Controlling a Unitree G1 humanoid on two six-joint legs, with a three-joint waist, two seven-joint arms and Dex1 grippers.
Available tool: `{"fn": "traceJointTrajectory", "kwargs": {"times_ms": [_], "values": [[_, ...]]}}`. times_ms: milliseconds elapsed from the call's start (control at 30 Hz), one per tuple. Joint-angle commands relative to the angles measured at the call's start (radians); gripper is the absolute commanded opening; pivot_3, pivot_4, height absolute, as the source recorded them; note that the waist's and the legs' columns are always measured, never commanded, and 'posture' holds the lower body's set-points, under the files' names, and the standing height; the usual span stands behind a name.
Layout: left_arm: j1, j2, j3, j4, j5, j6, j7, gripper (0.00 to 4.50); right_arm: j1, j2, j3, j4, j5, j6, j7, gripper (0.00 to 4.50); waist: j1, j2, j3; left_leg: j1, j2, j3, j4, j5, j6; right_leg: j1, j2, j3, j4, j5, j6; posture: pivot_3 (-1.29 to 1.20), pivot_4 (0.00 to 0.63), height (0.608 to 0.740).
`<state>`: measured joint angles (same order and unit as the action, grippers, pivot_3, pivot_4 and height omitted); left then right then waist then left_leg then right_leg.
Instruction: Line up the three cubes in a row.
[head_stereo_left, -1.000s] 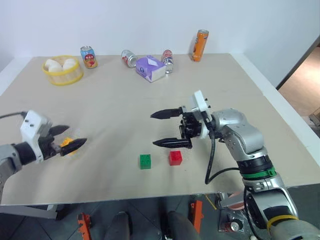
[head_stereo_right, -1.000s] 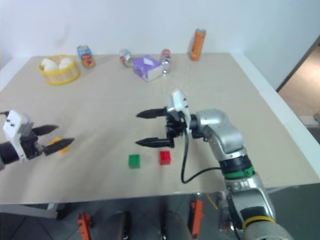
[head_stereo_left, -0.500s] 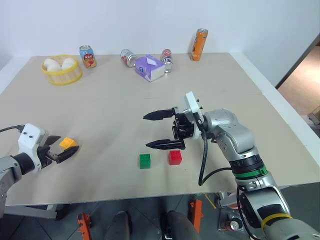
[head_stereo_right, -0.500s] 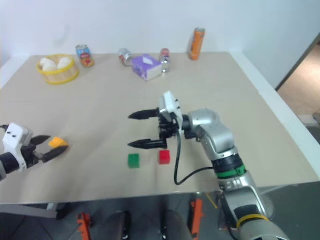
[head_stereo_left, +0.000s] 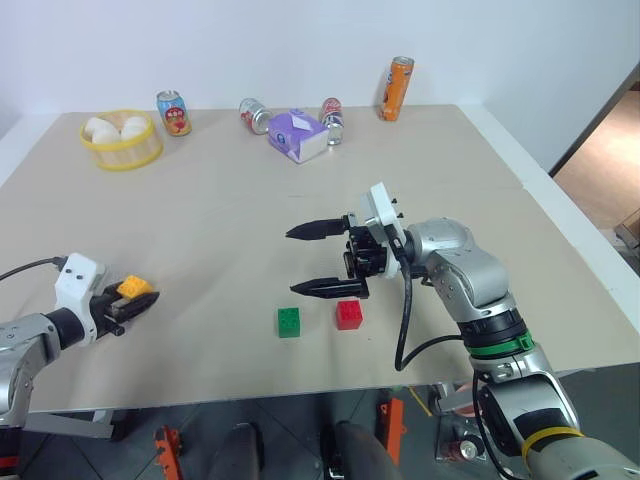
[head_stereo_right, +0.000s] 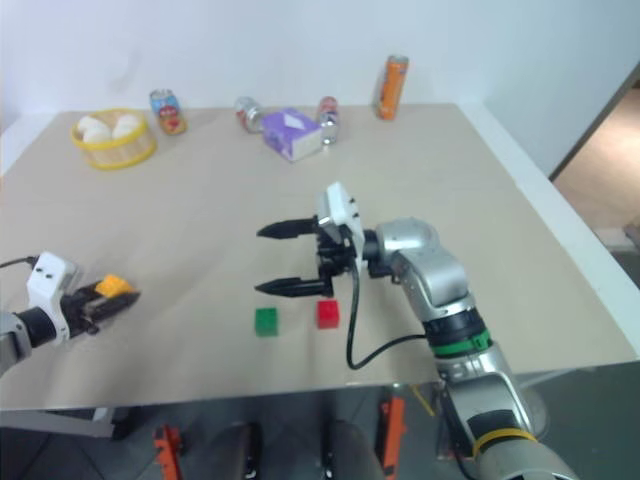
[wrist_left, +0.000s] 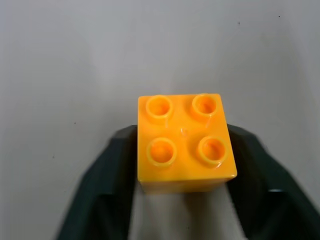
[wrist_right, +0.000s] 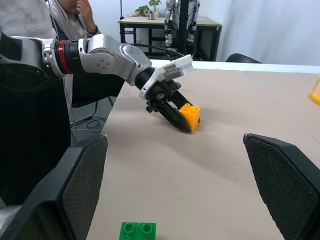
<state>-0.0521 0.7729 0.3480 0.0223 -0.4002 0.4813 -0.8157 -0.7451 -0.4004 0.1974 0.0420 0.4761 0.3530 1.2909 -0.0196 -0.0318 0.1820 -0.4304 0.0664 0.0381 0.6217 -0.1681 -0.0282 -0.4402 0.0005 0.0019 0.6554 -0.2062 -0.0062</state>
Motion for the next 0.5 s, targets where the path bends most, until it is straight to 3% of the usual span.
{"fn": "traceJointTrajectory", "kwargs": {"times_ms": [33, 200, 500], "values": [[-0.021, 0.009, -0.007, -0.007, -0.006, -0.031, -0.029, 1.36, -0.005, -0.013, -0.029, -0.041, 0.018, 0.005, -0.003, 4.50, 0.000, 0.000, 0.000, 0.000, 0.000, 0.000, 0.000, 0.000, 0.000, 0.000, 0.000, 0.000, 0.000, 0.000, 0.000, 0.00, 0.150, 0.740], [-0.052, 0.034, -0.079, -0.092, -0.050, -0.047, -0.182, 1.36, 0.028, -0.070, -0.054, -0.089, 0.050, 0.040, 0.015, 4.50, 0.003, -0.001, 0.000, -0.001, 0.000, 0.000, 0.000, 0.000, 0.000, 0.000, 0.000, 0.000, 0.000, 0.000, 0.000, 0.00, 0.150, 0.740], [-0.183, 0.029, -0.403, -0.141, 0.050, -0.164, -0.409, 1.36, 0.143, -0.192, -0.077, -0.219, 0.066, 0.109, -0.012, 4.50, -0.002, 0.000, 0.000, 0.000, -0.001, 0.003, 0.001, 0.000, 0.000, 0.000, 0.002, 0.008, 0.000, 0.000, 0.001, 0.00, 0.150, 0.740]]}}
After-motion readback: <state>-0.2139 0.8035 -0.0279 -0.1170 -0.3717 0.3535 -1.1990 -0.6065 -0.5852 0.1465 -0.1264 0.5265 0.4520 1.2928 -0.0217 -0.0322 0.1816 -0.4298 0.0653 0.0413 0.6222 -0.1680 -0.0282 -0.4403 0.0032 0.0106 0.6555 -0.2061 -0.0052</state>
